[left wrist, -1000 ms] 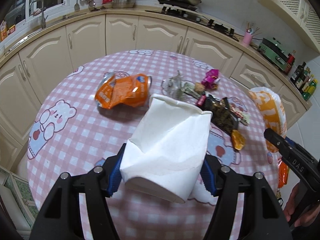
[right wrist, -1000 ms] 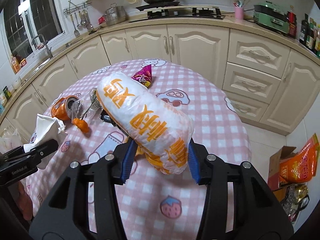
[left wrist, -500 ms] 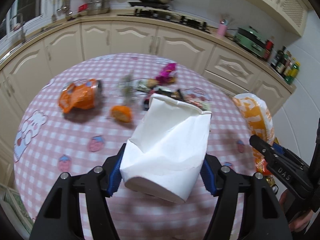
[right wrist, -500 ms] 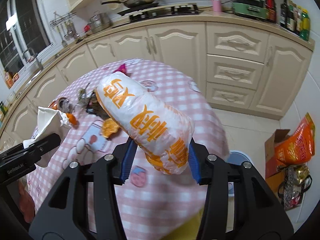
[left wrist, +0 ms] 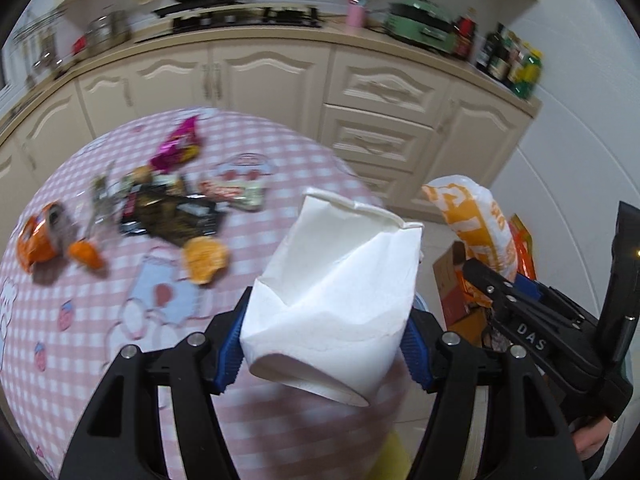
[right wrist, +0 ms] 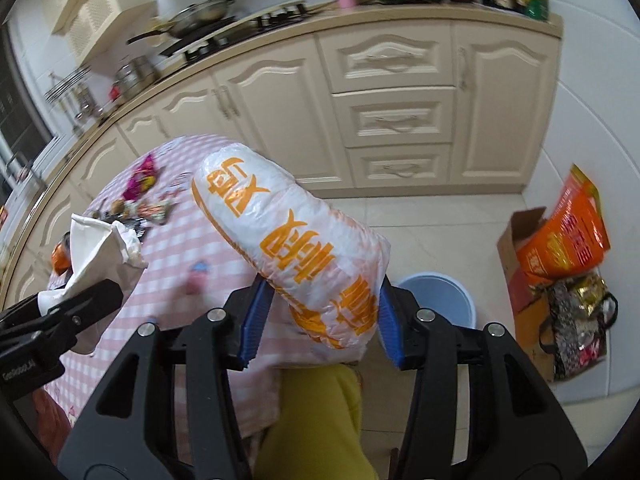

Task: Collect trash
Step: 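Carry the cup and bread bag over the blue bin and release both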

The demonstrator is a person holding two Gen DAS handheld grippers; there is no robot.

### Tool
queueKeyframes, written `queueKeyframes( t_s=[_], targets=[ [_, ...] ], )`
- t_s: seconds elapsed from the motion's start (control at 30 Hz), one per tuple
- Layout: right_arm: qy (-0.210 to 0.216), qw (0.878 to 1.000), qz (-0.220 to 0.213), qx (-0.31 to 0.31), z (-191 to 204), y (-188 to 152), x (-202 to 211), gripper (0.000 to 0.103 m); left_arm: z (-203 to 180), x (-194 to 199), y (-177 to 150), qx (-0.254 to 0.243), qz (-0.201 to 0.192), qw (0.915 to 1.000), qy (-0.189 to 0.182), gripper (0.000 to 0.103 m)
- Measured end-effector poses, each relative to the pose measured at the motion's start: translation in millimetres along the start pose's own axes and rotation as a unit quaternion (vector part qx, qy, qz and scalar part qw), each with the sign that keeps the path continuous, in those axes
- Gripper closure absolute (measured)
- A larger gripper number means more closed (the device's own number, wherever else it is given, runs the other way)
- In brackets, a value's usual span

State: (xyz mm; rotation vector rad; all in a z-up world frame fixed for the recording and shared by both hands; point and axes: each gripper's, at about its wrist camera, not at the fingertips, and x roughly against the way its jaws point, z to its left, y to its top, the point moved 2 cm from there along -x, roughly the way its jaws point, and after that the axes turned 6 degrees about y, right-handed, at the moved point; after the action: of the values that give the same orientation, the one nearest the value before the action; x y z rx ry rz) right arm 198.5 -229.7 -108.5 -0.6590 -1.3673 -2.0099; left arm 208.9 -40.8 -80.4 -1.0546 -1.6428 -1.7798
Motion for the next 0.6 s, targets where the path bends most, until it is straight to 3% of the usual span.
queueKeyframes(
  t_s=[0.6],
  targets=[
    [-0.082, 0.988, 0.015, -0.13, -149, -15, -1, 0.054, -143, -74, 2, -0.099, 0.071, 0.9921, -0.027, 0.039]
  ],
)
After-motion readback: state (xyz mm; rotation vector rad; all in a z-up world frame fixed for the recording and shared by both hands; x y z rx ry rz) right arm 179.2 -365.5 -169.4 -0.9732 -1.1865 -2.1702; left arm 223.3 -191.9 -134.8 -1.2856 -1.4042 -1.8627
